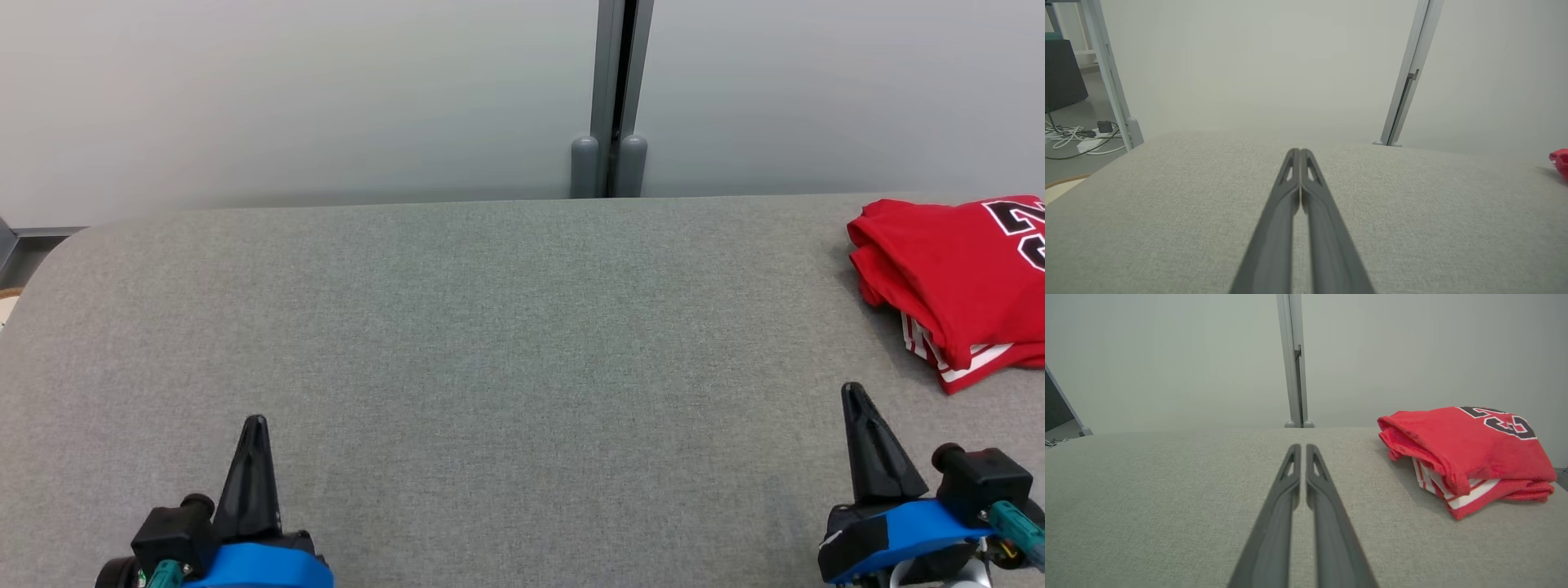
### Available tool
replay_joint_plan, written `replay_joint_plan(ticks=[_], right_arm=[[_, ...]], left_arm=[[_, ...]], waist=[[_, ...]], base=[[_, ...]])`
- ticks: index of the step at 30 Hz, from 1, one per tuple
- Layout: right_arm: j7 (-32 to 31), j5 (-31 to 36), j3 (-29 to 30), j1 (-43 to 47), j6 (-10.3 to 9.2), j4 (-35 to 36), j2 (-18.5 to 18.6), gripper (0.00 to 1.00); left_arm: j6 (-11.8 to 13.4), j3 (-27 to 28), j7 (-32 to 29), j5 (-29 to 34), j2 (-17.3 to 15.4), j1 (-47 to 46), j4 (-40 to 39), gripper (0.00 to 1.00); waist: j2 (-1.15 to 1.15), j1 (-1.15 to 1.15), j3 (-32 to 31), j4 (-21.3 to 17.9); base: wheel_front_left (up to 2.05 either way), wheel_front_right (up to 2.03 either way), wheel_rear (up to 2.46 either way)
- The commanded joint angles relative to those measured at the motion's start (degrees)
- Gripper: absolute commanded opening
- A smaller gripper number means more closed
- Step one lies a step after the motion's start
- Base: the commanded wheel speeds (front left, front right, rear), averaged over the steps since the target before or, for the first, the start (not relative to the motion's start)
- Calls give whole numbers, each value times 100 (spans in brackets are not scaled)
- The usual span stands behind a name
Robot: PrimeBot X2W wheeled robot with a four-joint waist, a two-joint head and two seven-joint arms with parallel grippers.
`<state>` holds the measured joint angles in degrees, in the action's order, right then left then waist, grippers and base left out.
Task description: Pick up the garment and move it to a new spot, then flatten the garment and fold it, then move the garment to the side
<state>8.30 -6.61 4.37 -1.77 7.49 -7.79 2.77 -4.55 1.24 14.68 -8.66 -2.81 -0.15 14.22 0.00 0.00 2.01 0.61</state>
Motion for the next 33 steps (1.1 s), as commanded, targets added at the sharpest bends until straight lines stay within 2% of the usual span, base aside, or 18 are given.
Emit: replay_joint_plan(ticks=[1,16,33], right_arm=[[-40,-139,23,-33,0,-3,5,0],[-325,-1825,60,-115,0,-109,8,0],[-592,-3406,94,-208,0,-221,11,0]], left_arm=[[-5,36,-55,-132,-1,-55,3,0],[-63,128,-462,-1781,-4,-170,-17,0],[-118,220,-846,-3321,-6,-281,-31,0]], waist=[[0,0,-2,-1],[0,0,-24,-8],[0,0,-49,-16]], base=[[0,0,0],[0,0,0],[0,0,0]])
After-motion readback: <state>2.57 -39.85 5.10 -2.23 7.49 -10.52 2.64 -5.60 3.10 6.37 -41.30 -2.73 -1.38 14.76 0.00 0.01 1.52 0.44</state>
